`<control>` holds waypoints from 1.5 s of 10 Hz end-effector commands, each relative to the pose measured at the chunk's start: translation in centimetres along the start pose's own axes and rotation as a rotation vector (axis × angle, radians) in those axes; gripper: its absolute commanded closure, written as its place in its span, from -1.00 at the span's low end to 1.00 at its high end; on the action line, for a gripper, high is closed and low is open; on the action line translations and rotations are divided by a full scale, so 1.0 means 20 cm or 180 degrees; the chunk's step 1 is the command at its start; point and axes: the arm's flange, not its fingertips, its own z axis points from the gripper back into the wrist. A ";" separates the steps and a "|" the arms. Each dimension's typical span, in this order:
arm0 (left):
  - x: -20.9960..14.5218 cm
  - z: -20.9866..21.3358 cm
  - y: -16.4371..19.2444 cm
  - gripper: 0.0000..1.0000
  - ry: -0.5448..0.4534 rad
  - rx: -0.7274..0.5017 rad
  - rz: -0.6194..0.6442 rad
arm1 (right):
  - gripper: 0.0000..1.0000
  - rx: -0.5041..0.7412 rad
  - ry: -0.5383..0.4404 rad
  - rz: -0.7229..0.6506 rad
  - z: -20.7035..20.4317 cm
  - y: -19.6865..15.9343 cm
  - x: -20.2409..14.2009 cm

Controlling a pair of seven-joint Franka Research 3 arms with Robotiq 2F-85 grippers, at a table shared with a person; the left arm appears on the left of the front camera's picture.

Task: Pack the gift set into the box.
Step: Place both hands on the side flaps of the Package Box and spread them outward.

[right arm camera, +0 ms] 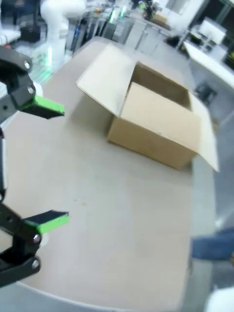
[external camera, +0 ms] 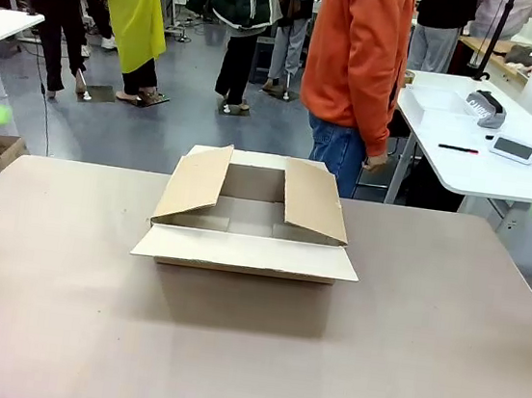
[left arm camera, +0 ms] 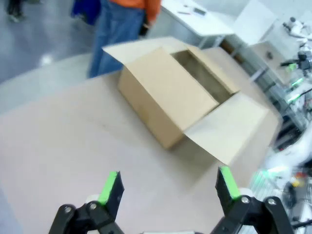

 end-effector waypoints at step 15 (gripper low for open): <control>-0.36 -0.10 -0.18 -1.00 -0.0011 -0.0309 0.0739 | -1.00 0.0126 0.0070 0.0097 -0.31 0.59 0.00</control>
